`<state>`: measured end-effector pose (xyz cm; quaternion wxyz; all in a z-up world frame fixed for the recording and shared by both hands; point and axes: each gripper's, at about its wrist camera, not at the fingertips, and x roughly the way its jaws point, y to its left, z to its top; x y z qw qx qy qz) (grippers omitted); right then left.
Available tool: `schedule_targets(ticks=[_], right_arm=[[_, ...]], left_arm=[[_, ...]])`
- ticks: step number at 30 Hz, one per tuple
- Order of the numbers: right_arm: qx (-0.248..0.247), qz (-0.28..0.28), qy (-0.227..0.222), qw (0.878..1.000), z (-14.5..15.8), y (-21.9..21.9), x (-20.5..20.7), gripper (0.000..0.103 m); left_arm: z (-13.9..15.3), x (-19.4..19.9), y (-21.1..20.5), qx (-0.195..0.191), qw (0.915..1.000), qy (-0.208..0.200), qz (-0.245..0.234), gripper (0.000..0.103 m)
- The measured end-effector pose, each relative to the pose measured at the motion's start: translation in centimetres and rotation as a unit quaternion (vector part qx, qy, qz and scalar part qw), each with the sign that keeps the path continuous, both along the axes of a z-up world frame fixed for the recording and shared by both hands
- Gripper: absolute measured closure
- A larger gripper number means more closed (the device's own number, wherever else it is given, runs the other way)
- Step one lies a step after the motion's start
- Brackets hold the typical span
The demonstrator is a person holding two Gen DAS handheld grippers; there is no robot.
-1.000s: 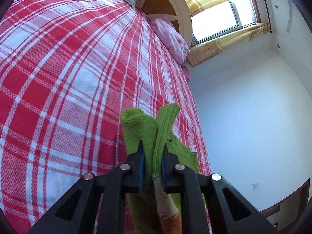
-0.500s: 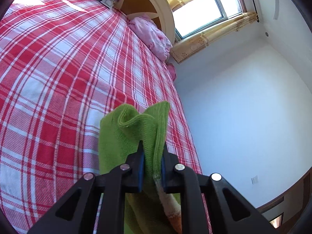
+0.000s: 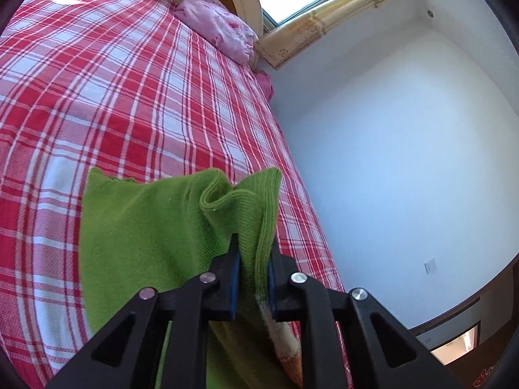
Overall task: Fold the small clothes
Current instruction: 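Lift the held edge with both tools and fold the sweater in half, then lay the folded sweater down and open the left tool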
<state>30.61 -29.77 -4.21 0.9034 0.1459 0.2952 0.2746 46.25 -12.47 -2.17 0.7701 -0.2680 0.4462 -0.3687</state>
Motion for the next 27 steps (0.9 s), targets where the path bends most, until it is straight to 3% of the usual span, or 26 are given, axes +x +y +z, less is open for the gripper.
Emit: schedule_targets(ticks=[13,21,24,27], right_arm=[[0.055,-0.05,0.074,0.995,-4.4,-6.7,-0.5,0.094],[0.084,-0.073,0.122,0.986,-7.0,-9.2,-0.6,0.094],[0.09,-0.076,0.135,0.984,-7.9,-9.5,-0.4,0.094],[0.091,-0.071,0.13,0.985,-7.6,-9.5,-0.5,0.093]], left_arm=[[-2.4,-0.6,-8.2,0.068,0.9968,0.01,-0.042,0.089],[-3.9,-1.7,-12.2,0.123,0.9898,-0.02,-0.069,0.089],[-3.6,-2.6,-13.0,0.142,0.9861,-0.033,-0.08,0.082],[-1.9,-4.6,-12.7,0.164,0.9782,-0.081,-0.098,0.077]])
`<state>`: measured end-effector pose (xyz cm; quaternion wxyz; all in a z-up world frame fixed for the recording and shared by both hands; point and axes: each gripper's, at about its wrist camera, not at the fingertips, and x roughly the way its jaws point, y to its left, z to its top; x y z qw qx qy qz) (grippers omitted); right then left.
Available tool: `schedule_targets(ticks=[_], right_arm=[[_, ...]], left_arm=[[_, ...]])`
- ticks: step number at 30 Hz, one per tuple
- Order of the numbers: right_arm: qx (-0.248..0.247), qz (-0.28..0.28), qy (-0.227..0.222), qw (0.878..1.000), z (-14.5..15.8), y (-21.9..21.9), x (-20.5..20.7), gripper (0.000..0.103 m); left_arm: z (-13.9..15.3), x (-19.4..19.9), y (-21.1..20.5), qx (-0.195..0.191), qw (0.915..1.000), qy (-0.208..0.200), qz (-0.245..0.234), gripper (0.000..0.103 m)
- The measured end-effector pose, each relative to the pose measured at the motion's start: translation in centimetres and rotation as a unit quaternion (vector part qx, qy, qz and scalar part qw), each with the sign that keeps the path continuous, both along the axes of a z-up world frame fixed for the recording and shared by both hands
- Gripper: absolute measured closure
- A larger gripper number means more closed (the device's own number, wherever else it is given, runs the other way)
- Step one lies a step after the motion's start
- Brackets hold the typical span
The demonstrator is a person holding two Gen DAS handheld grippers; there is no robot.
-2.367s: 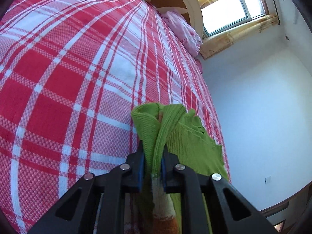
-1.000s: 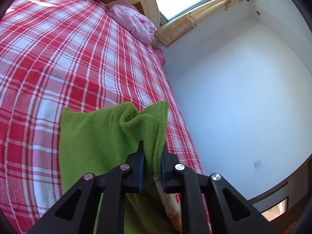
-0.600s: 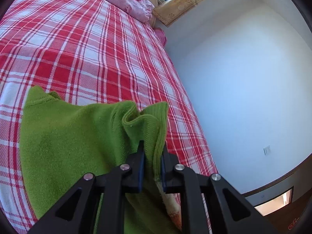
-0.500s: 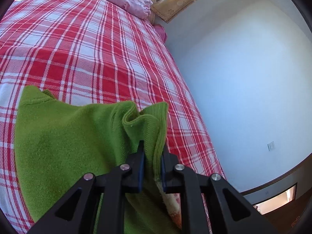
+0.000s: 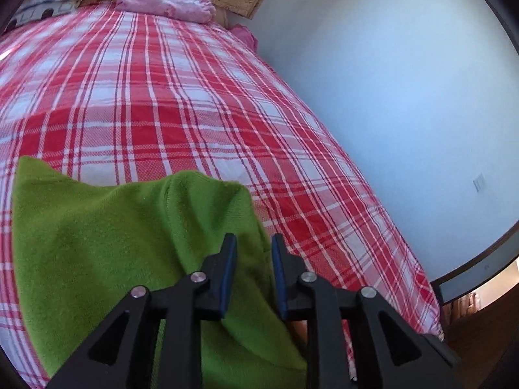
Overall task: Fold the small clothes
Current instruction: 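Lay the folded sweater down and open the left tool, then open the right tool and lower it onto the folded green sweater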
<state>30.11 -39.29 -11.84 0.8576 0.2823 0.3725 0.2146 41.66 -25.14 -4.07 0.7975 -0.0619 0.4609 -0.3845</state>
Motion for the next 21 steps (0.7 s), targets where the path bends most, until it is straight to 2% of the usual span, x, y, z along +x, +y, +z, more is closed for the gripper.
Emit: schedule_targets(ticks=[2,3,4,5,6,7,10,12,15,19,20,21], right_arm=[[0.008,-0.002,0.001,1.0,-0.1,-0.3,-0.1,0.088],[0.01,-0.002,0.0,1.0,0.0,-0.4,-0.2,0.082],[0.009,-0.008,-0.005,1.0,0.2,-0.6,-0.5,0.077],[0.001,-0.015,-0.013,1.0,0.6,-0.8,-0.8,0.067],[-0.019,-0.028,-0.026,0.999,1.3,-1.0,-1.3,0.057],[-0.042,-0.043,-0.041,0.997,2.1,-1.1,-1.7,0.054],[-0.06,-0.083,-0.085,0.991,4.6,-2.0,-2.3,0.052],[-0.057,-0.086,-0.09,0.991,5.6,-2.0,-1.3,0.052],[-0.051,-0.065,-0.074,0.994,6.1,-1.0,2.4,0.052],[-0.027,-0.037,-0.009,0.999,4.6,0.4,8.6,0.052],[-0.018,-0.033,0.004,0.999,4.1,0.7,9.8,0.061],[-0.013,-0.028,0.014,0.999,3.6,1.0,10.6,0.093]], left_arm=[[1.1,-1.6,1.5,0.011,0.9993,-0.036,-0.006,0.067],[1.2,-2.0,2.3,0.019,0.9986,-0.05,-0.002,0.062],[1.4,-2.5,3.4,0.028,0.9974,-0.065,0.009,0.05],[1.5,-3.3,4.7,0.041,0.9954,-0.083,0.023,0.04],[1.4,-4.1,5.9,0.061,0.9922,-0.103,0.034,0.037],[1.1,-4.8,7.0,0.078,0.9886,-0.122,0.043,0.036],[-0.3,-7.2,10.3,0.114,0.9778,-0.16,0.073,0.036],[-1.6,-8.2,11.7,0.119,0.9752,-0.167,0.085,0.036],[-3.4,-9.2,12.6,0.104,0.9781,-0.155,0.092,0.03],[-4.0,-9.2,12.4,0.08,0.9815,-0.143,0.099,0.03],[-4.1,-9.4,12.2,0.081,0.9806,-0.147,0.1,0.027],[-4.2,-9.4,12.1,0.084,0.9795,-0.152,0.101,0.025]])
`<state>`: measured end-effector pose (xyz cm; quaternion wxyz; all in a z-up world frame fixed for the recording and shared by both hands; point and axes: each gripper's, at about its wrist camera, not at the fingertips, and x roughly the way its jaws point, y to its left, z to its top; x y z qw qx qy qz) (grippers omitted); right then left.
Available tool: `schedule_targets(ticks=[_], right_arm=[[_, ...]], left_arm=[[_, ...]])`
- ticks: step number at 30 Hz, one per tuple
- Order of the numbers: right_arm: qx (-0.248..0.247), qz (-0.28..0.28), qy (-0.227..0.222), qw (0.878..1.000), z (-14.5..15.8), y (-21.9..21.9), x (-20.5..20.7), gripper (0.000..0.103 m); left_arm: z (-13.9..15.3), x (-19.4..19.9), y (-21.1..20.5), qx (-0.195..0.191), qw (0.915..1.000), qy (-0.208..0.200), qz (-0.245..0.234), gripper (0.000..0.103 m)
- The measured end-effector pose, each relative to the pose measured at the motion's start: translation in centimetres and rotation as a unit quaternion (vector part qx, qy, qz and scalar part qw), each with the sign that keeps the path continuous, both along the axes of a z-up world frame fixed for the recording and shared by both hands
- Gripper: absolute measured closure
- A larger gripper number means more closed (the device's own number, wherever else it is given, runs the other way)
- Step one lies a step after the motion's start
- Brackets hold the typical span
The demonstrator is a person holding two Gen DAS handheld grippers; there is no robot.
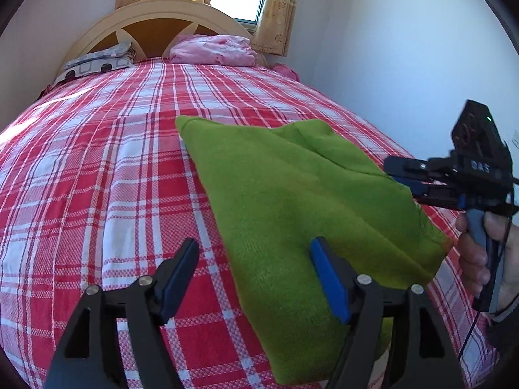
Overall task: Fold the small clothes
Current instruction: 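Open the right tool and lower it onto the folded green sweater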
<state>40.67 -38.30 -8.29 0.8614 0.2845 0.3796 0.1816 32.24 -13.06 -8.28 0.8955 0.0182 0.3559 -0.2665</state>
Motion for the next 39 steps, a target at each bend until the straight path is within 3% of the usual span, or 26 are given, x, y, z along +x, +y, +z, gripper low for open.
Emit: schedule_targets(ticks=[4,6,8,11,14,17,19,22,26,31,39], right_arm=[[-0.069,-0.025,-0.017,0.997,1.3,0.6,0.1,0.092],[-0.122,-0.035,-0.009,0.992,0.7,1.0,0.0,0.092],[-0.128,-0.026,0.013,0.991,-0.9,0.9,0.5,0.09],[-0.142,-0.033,0.001,0.989,-0.1,0.4,0.2,0.063],[-0.174,-0.049,-0.035,0.983,2.4,1.1,-0.9,0.062],[-0.206,-0.001,-0.087,0.975,4.9,4.3,-1.9,0.062],[-0.21,0.042,-0.095,0.972,5.2,6.1,-1.6,0.061],[-0.225,0.065,-0.078,0.969,4.0,7.8,-0.1,0.061],[-0.245,0.059,-0.016,0.968,0.7,7.8,1.9,0.061],[-0.212,0.052,-0.014,0.976,-0.8,6.0,2.5,0.062],[-0.216,0.052,-0.037,0.974,-1.4,5.8,2.3,0.063]], left_arm=[[-0.6,0.0,0.8,-0.012,0.9999,0.011,-0.001,0.014],[-1.1,0.3,0.8,-0.017,0.9994,0.028,-0.007,0.008],[-1.5,0.8,0.4,-0.013,0.9988,0.044,-0.016,0.007],[-1.6,0.9,0.4,-0.008,0.9987,0.05,-0.008,0.002],[-1.6,1.0,0.8,-0.018,0.9983,0.055,0.001,0.001],[-0.1,0.5,1.6,-0.03,0.9989,0.022,0.028,0.001],[0.7,0.8,2.0,-0.041,0.9984,0.011,0.035,0.001],[1.1,1.9,1.7,-0.009,0.9982,-0.004,0.06,0.001],[-0.1,3.2,1.1,0.018,0.9976,0.006,0.066,0.0],[-1.2,3.5,0.8,0.018,0.9979,0.023,0.057,0.0],[-1.5,3.5,0.4,0.02,0.9981,0.032,0.048,0.0]])
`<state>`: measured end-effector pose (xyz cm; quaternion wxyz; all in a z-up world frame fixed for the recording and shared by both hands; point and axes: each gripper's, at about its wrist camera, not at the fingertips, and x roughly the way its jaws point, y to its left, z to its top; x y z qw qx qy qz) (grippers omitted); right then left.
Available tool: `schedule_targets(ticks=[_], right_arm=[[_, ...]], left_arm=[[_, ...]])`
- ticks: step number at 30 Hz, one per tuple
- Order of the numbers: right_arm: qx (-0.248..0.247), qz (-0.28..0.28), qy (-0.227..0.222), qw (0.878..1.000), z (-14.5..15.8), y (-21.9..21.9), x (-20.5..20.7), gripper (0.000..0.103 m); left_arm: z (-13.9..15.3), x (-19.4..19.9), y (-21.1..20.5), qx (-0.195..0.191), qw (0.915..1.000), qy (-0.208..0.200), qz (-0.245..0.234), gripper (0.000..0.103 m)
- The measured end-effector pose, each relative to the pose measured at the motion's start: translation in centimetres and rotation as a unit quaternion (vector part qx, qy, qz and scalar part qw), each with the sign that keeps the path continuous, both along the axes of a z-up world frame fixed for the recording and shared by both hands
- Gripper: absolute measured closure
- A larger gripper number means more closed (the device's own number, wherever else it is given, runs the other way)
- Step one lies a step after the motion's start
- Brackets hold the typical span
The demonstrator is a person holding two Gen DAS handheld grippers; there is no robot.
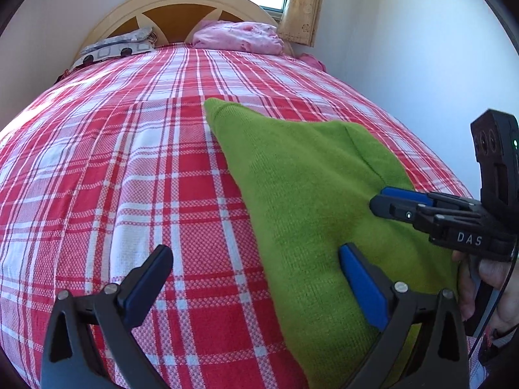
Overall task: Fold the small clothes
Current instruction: 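Open the right tool and lower it onto the folded green sweater, then grasp the sweater's folded edge with the right tool and lift it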
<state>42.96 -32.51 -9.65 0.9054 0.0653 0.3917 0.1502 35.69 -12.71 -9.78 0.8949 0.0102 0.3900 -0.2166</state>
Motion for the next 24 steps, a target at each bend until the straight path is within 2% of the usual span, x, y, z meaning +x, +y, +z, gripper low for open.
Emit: schedule_targets(ticks=[10,16,17,20,24], right_arm=[[0.009,-0.009,-0.015,1.0,-0.1,-0.5,-1.2,0.063],[0.0,-0.011,-0.025,1.0,0.3,-0.2,-1.8,0.061],[0.002,-0.008,-0.028,1.0,0.7,-0.2,-2.1,0.057],[0.031,0.004,-0.045,0.998,2.0,-0.9,-3.1,0.032],[0.046,-0.021,-0.094,0.994,4.3,-3.3,-3.7,0.018]], left_arm=[[0.0,-0.4,-0.3,0.004,1.0,-0.003,0.001,0.0],[0.1,-0.6,0.1,-0.008,0.9999,0.005,0.007,0.0],[0.2,-0.8,0.3,-0.011,0.9999,0.003,0.011,0.0],[0.4,-1.4,0.5,-0.024,0.9996,0.011,0.01,0.0],[0.4,-2.3,0.2,-0.033,0.9994,0.012,-0.002,0.0]])
